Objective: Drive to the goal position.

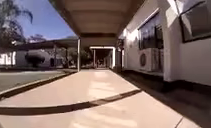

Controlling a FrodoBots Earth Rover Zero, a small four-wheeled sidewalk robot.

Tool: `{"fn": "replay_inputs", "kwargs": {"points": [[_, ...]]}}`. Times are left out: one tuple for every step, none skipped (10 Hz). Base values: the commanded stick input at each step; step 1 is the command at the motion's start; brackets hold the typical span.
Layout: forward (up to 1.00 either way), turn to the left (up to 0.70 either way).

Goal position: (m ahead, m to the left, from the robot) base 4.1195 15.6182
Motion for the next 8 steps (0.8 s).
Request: {"fn": "replay_inputs", "kwargs": {"points": [[0.70,0.00],[0.70,0.00],[0.70,0.00],[0.70,0.00],[0.70,0.00],[0.70,0.00],[0.70,0.00],[0.70,0.00]]}}
